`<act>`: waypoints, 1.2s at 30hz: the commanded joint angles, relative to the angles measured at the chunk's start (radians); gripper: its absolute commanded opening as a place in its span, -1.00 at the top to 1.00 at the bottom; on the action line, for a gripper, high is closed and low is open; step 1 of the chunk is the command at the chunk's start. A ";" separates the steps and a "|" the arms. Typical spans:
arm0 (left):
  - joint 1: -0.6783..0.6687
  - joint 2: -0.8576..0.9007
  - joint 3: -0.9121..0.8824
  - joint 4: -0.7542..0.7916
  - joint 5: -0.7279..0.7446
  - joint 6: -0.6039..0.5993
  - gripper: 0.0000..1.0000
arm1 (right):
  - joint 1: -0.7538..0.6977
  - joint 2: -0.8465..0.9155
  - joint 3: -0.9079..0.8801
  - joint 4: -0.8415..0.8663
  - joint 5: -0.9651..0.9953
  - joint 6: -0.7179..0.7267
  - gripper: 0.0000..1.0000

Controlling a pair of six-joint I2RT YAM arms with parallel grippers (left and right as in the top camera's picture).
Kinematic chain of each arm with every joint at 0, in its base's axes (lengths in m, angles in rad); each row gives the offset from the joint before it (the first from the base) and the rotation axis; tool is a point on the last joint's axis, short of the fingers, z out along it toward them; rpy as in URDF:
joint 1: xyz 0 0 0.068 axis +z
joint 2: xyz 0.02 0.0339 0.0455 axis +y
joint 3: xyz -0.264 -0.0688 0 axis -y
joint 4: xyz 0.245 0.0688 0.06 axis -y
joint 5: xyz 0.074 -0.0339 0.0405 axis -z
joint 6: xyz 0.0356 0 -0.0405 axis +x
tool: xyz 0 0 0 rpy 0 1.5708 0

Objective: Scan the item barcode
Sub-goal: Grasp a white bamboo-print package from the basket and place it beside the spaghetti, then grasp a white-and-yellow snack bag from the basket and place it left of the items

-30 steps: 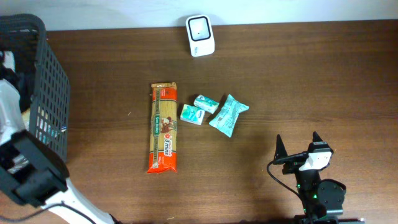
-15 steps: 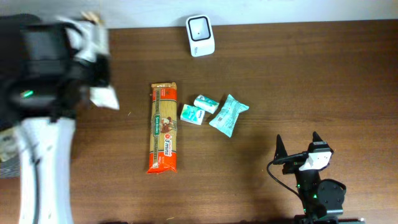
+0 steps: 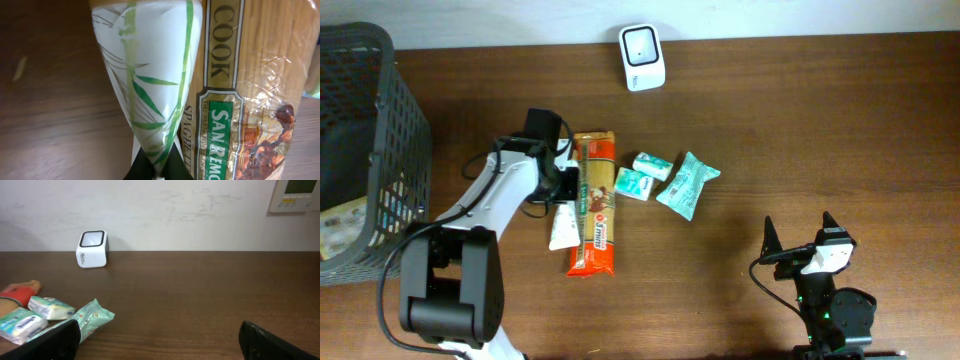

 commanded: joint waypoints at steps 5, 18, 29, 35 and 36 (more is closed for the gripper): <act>-0.122 0.059 -0.003 0.057 0.135 -0.017 -0.99 | 0.006 -0.006 -0.007 -0.001 -0.005 0.010 -0.97; 0.450 -0.220 0.898 -0.382 -0.212 -0.107 -0.99 | 0.006 -0.006 -0.007 -0.001 -0.005 0.010 -0.98; 0.874 0.036 0.817 -0.539 -0.232 -0.188 -0.98 | 0.006 -0.006 -0.007 -0.001 -0.005 0.010 -0.98; 0.874 0.115 0.519 -0.328 -0.221 -0.188 -0.99 | 0.006 -0.006 -0.007 -0.001 -0.005 0.010 -0.98; 0.874 0.120 0.462 -0.279 -0.213 -0.187 -0.98 | 0.006 -0.006 -0.007 -0.001 -0.005 0.010 -0.98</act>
